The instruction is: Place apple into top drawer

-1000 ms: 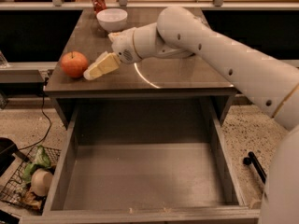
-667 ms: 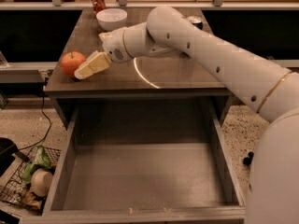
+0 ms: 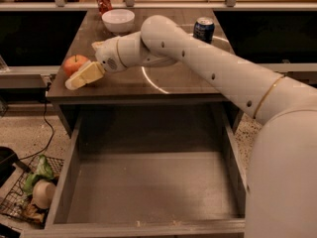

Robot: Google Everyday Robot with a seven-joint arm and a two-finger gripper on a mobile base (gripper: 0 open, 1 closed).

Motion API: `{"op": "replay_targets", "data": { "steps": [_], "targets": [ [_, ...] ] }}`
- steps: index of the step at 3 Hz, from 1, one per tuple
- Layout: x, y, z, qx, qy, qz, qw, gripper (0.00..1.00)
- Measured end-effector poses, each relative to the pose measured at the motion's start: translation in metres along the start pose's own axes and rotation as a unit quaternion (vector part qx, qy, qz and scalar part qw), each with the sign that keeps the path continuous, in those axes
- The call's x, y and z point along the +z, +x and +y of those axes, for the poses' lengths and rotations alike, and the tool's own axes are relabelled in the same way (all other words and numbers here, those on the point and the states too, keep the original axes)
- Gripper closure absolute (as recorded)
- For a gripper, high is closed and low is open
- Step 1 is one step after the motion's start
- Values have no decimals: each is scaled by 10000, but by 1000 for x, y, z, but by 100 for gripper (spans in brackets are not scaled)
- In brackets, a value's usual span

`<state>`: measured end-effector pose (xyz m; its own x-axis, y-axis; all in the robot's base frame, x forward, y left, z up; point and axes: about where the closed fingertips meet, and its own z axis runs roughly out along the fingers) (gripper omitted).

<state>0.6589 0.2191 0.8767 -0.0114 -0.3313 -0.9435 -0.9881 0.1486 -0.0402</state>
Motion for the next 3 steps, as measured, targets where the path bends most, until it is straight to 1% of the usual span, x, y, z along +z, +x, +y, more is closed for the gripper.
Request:
{"op": "replay_targets", "data": {
  "steps": [1,3],
  "targets": [
    [12,9,7,47,-58,-114,9999,18],
    [30,17,17,113,-183,-396,9990,64]
  ]
}}
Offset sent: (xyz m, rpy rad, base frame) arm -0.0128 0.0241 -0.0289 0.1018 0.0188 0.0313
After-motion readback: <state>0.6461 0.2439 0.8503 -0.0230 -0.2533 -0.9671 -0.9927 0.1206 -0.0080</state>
